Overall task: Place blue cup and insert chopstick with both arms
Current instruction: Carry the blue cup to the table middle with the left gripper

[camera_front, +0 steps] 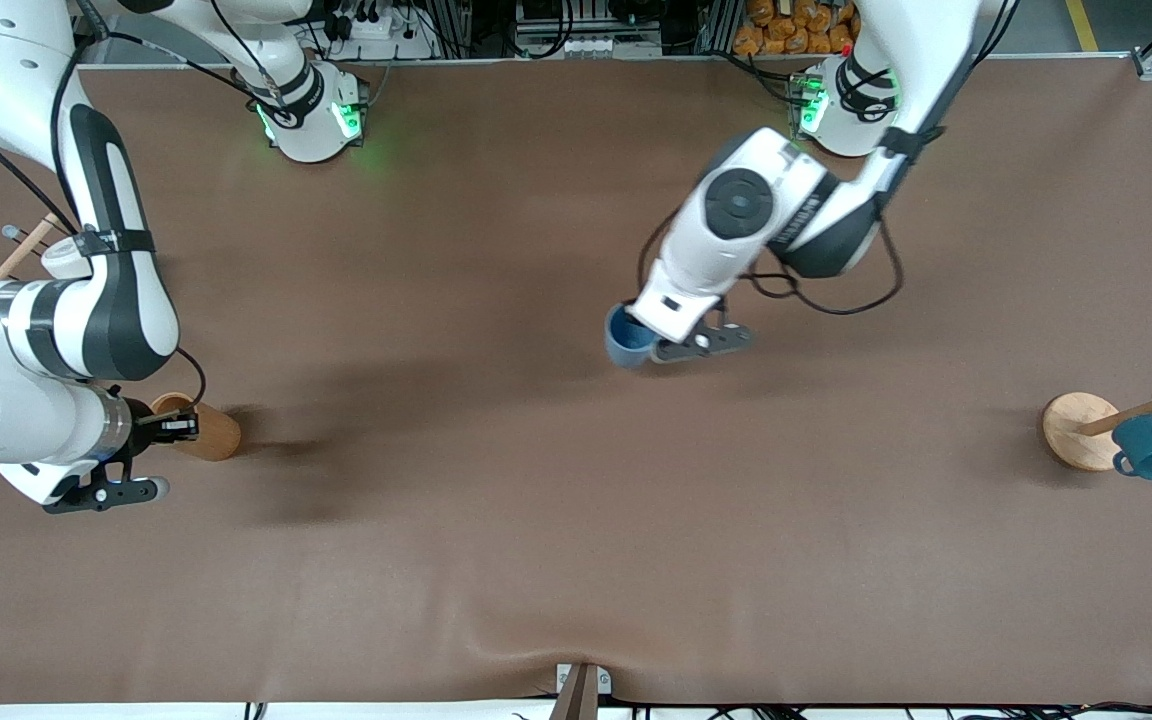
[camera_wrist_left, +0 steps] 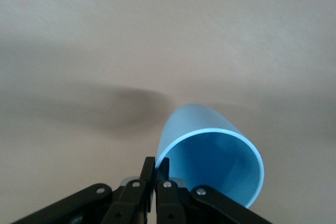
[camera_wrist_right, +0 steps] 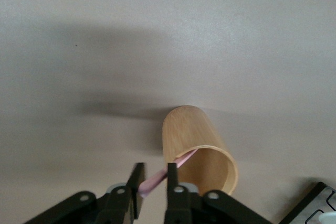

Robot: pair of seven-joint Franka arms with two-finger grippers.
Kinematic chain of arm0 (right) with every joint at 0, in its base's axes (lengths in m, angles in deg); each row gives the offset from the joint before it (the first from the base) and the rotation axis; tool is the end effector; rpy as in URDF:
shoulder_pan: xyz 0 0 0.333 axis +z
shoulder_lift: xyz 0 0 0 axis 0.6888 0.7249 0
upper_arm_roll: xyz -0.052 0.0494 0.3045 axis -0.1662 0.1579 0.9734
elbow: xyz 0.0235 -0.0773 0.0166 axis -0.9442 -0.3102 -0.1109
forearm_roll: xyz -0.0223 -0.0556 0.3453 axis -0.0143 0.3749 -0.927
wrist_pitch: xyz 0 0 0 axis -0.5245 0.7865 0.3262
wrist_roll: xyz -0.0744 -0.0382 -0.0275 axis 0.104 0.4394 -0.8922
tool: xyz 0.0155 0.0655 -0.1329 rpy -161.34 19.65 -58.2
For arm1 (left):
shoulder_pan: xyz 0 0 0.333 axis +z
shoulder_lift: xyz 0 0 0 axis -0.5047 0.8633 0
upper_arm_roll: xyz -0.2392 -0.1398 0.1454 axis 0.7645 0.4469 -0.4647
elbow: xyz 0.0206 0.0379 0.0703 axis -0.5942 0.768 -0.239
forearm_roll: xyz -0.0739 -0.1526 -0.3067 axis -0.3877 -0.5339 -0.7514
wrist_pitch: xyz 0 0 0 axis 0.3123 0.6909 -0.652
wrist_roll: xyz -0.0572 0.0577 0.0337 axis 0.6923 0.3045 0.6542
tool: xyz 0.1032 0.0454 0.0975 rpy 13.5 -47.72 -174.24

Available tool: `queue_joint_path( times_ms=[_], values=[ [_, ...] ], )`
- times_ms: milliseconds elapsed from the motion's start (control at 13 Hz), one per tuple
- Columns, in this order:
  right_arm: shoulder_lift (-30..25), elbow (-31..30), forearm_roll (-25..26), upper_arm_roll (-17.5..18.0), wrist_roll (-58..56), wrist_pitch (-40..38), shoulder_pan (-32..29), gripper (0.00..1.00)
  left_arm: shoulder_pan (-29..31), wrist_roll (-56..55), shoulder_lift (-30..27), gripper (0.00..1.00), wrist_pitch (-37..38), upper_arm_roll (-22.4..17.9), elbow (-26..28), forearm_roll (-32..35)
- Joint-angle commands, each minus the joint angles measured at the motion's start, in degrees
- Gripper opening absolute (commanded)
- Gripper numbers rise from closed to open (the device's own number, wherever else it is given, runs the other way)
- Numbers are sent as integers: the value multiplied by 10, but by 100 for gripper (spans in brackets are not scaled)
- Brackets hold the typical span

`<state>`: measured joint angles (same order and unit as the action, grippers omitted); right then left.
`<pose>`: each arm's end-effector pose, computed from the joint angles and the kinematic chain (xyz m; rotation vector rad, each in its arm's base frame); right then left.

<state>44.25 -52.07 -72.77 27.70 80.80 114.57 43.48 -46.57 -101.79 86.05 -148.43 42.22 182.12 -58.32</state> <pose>0.6371 -0.0222 0.3238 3.0465 0.2103 -0.2568 0.4623 -0.3993 0.3232 2.9938 0.3297 -0.1489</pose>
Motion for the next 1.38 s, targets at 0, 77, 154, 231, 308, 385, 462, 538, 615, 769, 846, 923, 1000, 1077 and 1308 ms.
queue_joint_path(
  times_ms=[0, 77, 154, 231, 308, 385, 462, 538, 615, 769, 846, 923, 1000, 1077, 1308],
  values=[
    [8, 9, 3, 3, 10, 2, 0, 0, -19, -29, 53, 0, 11, -7, -54, 24],
    [8, 9, 2, 3, 20, 5, -1, 0, -31, -51, 70, 0, 11, -7, -67, 44],
    [8, 9, 2, 3, 32, 5, 0, 0, -39, -76, 85, 0, 11, -7, -79, 68],
    [8, 9, 2, 3, 36, 5, 2, 0, -49, -100, 97, 0, 11, -7, -89, 84],
    [8, 9, 1, 3, 37, 5, 2, 0, -60, -116, 107, 0, 10, -7, -93, 93],
    [7, 10, 1, 3, 38, 5, 2, 0, -68, -126, 111, 0, 9, -8, -95, 99],
    [3, 10, -1, 3, 38, 4, 3, 0, -69, -134, 115, 0, 8, -8, -96, 99],
    [0, 10, -1, 3, 38, 0, 4, 0, -75, -144, 118, 0, 8, -8, -96, 99],
    [-9, 9, -1, 3, 37, -3, 2, 0, -76, -153, 119, 0, 7, -8, -96, 99],
    [-31, 9, -1, 4, 36, -31, 3, 0, -76, -155, 117, 29, 7, -8, -96, 99],
    [-41, 9, -1, 4, 36, -43, 4, 0, -74, -156, 113, 69, 8, -8, -96, 99],
    [-51, 9, -1, 5, 35, -51, 5, 0, -72, -156, 107, 100, 9, -9, -97, 99],
    [-58, 9, -1, 6, 34, -55, 5, 0, -69, -156, 95, 100, 11, -8, -97, 99],
    [-65, 10, -1, 7, 34, -60, 8, 0, -62, -155, 79, 100, 14, -9, -97, 98],
    [-90, 17, 5, 8, 18, -64, 29, 0, -19, -152, 29, 100, 30, -8, -97, 100]
  ],
)
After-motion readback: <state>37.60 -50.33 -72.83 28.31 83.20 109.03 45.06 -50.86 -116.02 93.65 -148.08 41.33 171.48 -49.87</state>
